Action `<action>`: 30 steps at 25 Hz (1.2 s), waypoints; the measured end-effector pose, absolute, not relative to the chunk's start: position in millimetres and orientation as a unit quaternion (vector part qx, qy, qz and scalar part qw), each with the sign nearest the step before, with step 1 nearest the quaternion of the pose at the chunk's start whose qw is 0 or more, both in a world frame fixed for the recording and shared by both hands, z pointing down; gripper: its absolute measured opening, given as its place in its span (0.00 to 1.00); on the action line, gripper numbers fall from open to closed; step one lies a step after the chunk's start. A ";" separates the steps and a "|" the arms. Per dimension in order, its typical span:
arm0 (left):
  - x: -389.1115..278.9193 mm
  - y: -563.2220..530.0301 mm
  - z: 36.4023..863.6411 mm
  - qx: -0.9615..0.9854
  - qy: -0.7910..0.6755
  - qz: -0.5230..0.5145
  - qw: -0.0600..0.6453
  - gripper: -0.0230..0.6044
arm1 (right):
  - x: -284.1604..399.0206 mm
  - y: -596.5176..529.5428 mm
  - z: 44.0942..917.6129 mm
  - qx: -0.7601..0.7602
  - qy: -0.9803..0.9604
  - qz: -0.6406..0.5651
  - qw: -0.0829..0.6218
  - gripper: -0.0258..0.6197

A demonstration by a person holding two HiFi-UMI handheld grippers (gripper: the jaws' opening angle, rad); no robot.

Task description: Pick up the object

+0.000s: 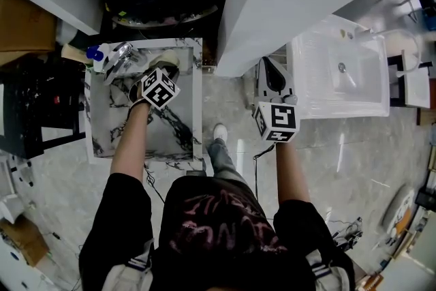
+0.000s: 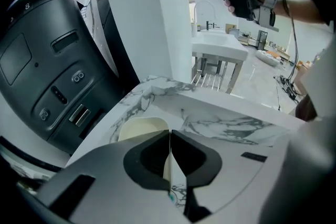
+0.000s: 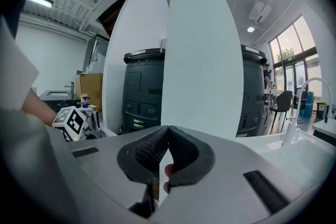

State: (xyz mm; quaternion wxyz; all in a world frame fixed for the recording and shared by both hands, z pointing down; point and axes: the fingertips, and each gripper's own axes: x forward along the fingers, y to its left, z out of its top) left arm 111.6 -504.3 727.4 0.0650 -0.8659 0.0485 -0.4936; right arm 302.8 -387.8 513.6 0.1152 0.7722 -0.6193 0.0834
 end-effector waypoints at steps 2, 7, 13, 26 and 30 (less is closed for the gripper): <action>111.6 -503.7 720.5 -0.875 0.064 -0.477 0.053 0.08 | 301.7 -388.0 509.6 0.773 -0.620 0.080 0.111 0.06; 108.3 -498.5 699.7 -0.891 0.097 -0.441 0.039 0.08 | 293.7 -390.1 500.7 0.768 -0.627 0.072 0.105 0.06; 102.0 -494.9 654.7 -0.910 0.149 -0.388 0.018 0.08 | 278.7 -389.0 485.9 0.759 -0.641 0.062 0.090 0.06; 74.0 -474.6 553.0 -0.932 0.235 -0.275 0.002 0.07 | 234.8 -390.4 450.7 0.735 -0.673 0.038 0.075 0.06; 61.0 -471.1 515.5 -0.932 0.261 -0.248 0.029 0.07 | 222.0 -392.1 440.2 0.727 -0.683 0.029 0.072 0.06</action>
